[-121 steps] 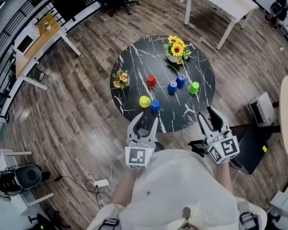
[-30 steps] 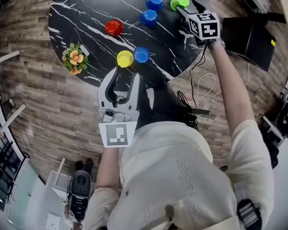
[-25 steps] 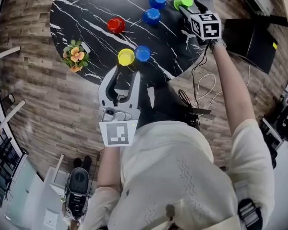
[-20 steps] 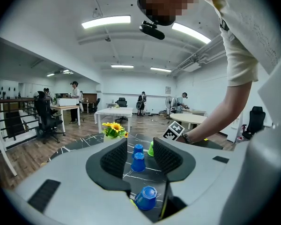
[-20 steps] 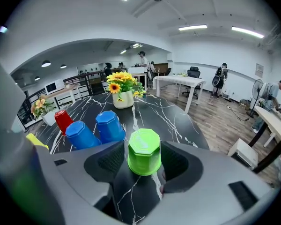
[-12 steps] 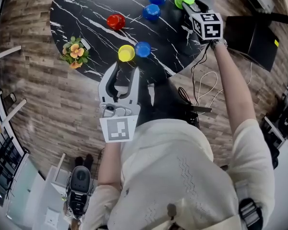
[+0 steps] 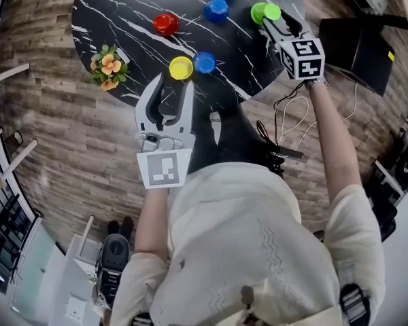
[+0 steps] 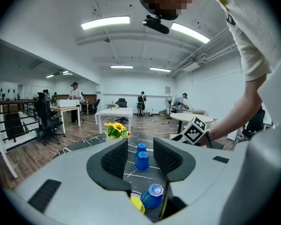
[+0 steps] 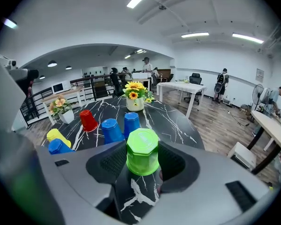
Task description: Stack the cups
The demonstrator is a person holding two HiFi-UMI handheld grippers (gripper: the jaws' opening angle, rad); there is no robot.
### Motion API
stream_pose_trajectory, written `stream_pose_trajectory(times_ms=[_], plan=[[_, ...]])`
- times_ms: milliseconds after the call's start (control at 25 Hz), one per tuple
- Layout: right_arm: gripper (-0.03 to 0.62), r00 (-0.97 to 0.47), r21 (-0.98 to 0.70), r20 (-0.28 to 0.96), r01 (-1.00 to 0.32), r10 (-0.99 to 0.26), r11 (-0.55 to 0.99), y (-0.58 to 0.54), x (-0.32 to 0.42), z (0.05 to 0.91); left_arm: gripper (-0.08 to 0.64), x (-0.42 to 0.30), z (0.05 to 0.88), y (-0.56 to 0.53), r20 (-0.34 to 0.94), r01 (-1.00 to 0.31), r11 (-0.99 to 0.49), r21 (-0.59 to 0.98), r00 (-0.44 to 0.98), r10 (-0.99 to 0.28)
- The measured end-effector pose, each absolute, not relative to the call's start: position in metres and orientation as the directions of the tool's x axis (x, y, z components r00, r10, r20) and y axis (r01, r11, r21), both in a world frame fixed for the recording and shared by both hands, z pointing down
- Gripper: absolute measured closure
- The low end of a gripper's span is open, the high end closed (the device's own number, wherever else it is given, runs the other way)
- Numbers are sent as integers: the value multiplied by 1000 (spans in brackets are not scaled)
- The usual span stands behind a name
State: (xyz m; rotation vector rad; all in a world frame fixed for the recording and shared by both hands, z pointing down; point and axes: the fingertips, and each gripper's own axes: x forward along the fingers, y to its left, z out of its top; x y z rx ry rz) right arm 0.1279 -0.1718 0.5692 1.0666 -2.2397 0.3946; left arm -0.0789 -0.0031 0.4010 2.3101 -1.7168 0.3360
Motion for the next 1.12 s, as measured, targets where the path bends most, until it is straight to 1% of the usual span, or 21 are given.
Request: stream_pose_trajectory(times_ms=[520, 1120], plan=[[376, -524, -28, 641, -746, -561, 665, -104, 108, 556, 387, -77, 403, -12, 310, -942, -331, 53, 331, -891], [374, -551, -26, 687, -670, -474, 742, -42, 77, 578, 387, -78, 410, -13, 313, -933, -354, 65, 356, -880]])
